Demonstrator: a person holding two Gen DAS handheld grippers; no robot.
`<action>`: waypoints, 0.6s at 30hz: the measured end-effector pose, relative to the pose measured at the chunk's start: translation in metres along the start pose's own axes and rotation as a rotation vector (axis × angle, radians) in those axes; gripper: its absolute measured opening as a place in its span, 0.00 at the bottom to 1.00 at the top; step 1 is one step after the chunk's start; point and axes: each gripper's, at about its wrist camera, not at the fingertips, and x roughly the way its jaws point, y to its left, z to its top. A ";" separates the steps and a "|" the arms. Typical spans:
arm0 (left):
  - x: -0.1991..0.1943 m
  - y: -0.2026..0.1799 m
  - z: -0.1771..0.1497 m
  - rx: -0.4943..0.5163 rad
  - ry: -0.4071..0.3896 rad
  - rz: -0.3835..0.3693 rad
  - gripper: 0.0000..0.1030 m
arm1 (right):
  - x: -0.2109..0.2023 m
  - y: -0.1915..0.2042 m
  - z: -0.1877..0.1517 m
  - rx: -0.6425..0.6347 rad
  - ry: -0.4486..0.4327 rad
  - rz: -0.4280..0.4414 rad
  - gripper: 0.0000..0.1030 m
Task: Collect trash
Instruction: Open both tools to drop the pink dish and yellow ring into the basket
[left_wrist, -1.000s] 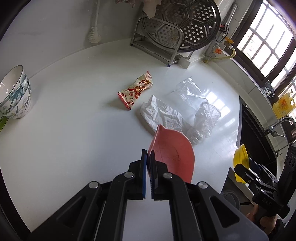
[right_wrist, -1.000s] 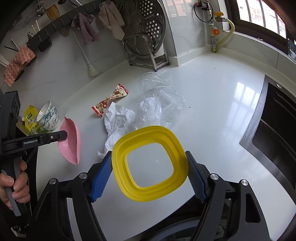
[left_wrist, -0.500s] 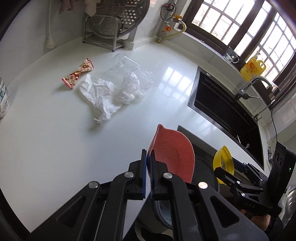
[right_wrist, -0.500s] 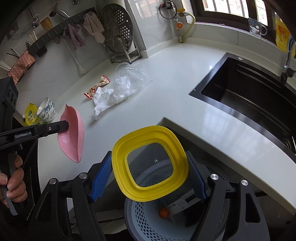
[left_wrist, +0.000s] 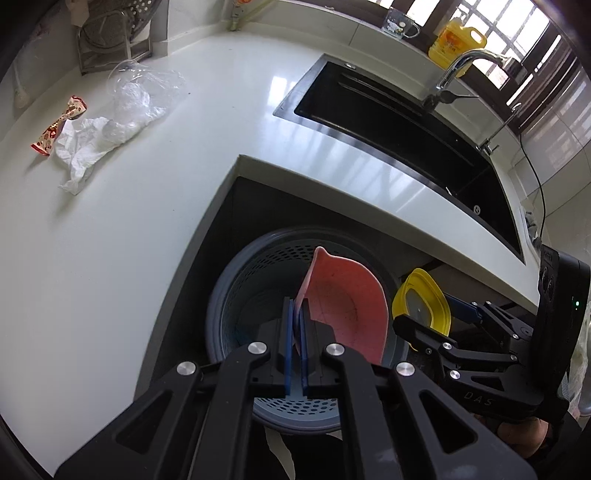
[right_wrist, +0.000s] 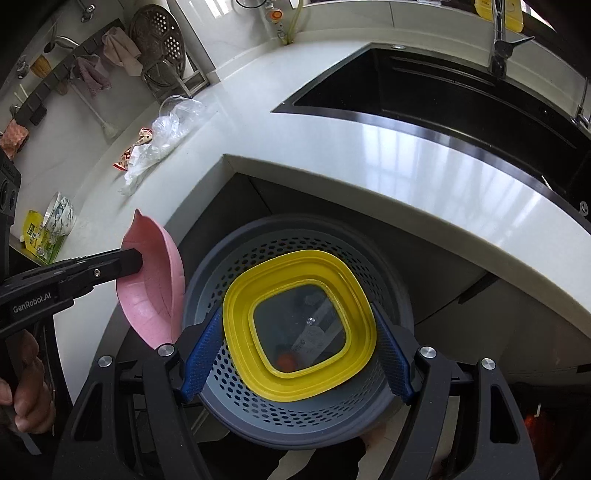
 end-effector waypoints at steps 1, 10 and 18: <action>0.004 -0.003 -0.001 0.004 0.009 0.004 0.04 | 0.003 -0.002 -0.001 0.002 0.008 0.000 0.71; 0.003 -0.005 -0.003 -0.042 0.023 0.015 0.31 | 0.004 -0.008 -0.002 -0.010 0.023 0.023 0.71; -0.022 -0.006 -0.006 -0.060 -0.028 0.063 0.51 | -0.007 -0.012 -0.002 0.009 0.024 0.062 0.73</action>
